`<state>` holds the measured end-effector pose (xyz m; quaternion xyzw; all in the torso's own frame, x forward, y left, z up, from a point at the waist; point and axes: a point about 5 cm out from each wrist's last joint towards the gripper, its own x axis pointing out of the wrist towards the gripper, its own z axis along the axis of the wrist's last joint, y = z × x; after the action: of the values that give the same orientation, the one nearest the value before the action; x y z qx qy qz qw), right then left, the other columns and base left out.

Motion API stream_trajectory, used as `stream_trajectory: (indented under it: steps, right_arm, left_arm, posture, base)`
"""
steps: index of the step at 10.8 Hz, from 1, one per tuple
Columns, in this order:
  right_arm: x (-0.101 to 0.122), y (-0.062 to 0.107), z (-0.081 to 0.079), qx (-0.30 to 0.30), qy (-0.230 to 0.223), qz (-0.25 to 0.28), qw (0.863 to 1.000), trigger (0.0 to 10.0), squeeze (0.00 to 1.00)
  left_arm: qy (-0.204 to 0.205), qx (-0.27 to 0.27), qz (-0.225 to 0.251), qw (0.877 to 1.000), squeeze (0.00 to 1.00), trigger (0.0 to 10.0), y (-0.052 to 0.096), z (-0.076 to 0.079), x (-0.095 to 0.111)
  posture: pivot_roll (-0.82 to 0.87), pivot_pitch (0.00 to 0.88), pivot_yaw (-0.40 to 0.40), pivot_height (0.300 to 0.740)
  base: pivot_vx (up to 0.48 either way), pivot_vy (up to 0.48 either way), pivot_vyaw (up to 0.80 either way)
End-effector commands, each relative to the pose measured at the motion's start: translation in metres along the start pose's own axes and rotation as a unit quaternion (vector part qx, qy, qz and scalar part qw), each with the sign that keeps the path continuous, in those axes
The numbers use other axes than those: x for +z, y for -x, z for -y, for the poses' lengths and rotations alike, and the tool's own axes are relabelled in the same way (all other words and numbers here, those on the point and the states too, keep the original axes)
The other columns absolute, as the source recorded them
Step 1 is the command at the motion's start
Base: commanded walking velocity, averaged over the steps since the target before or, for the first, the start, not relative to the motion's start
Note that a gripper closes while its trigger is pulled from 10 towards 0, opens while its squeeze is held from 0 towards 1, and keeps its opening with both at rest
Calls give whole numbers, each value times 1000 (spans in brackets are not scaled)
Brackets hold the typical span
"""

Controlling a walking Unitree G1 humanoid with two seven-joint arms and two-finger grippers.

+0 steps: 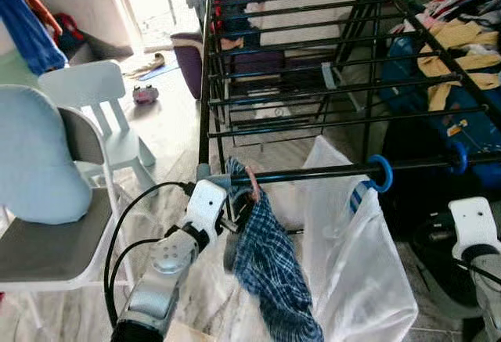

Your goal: Hang hanger

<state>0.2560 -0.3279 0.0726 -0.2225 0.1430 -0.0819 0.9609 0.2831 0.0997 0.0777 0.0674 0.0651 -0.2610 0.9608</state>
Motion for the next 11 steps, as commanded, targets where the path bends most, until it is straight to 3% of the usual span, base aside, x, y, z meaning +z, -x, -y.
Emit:
stream_trajectory:
  steps: [1,3,4,5,6,7,9,11]
  right_arm:
    - [11,1,1,-11,-7,34,999,0,0]
    - [18,8,7,-35,-19,64,997,0,0]
    - [23,14,17,-66,-33,86,994,0,0]
    - [18,24,16,-75,-49,85,992,0,0]
    - [9,40,0,-59,-36,84,994,3020,0]
    - [0,48,-12,-50,-52,69,995,3412,0]
    - [1,50,-34,-38,-60,67,995,10000,0]
    - [1,50,-34,-38,-60,67,995,10000,0]
  left_arm:
    - [-6,3,14,1000,0,10000,-6,-2,9]
    - [-3,2,19,1000,0,10000,-7,1,10]
    - [-2,0,21,1000,0,10000,-7,1,11]
    - [-1,0,22,1000,0,10000,-9,0,12]
    - [-1,1,25,1000,0,10000,-9,0,13]
    - [-1,-3,25,1000,0,10000,-10,1,13]
    - [-3,-6,27,1000,0,10000,-9,1,12]
    - [-3,-6,27,1000,0,10000,-9,1,12]
  posture:
    - [-258,0,80,740]
    - [-265,0,91,740]
    - [-269,0,95,740]
    - [-270,0,94,740]
    - [-276,0,96,740]
    - [-277,0,103,740]
    - [-268,0,112,740]
    - [-268,0,112,740]
  base:
    - [0,0,0]
    - [0,0,0]
    - [0,0,0]
    - [0,0,0]
    - [0,0,0]
    - [0,0,0]
    - [0,0,0]
    - [0,0,0]
